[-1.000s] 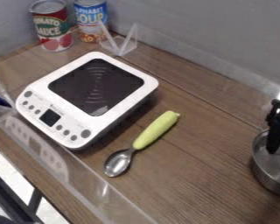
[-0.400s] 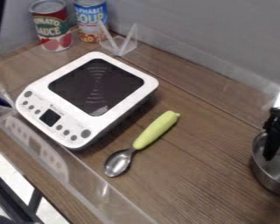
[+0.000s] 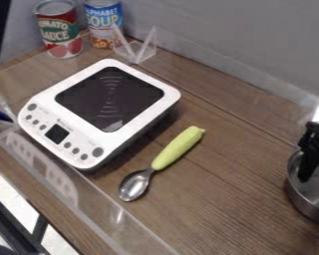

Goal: Put silver pot on the white and black stove top

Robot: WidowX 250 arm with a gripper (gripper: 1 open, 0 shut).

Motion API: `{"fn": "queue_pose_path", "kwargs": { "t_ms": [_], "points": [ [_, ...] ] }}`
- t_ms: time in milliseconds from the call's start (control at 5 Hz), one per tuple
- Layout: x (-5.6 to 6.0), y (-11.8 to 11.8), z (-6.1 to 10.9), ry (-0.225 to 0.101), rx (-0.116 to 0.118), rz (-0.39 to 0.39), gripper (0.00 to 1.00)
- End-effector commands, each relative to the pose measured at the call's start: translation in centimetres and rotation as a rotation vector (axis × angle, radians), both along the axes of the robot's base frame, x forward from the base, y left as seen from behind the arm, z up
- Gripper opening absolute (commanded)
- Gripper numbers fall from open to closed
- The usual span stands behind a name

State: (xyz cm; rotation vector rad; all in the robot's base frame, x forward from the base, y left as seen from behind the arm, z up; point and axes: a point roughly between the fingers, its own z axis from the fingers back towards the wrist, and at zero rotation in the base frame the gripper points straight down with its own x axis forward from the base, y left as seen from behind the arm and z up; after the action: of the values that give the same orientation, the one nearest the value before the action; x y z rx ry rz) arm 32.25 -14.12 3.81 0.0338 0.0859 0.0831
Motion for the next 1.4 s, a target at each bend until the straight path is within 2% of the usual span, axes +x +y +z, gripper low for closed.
{"fn": "queue_pose_path", "kwargs": {
  "t_ms": [0,1200],
  "points": [
    [1.2,0.6,1.4,-0.044,-0.008,0.028,1.0],
    [1.4,1.9,1.4,0.023,0.049,0.109,1.0]
  ]
}}
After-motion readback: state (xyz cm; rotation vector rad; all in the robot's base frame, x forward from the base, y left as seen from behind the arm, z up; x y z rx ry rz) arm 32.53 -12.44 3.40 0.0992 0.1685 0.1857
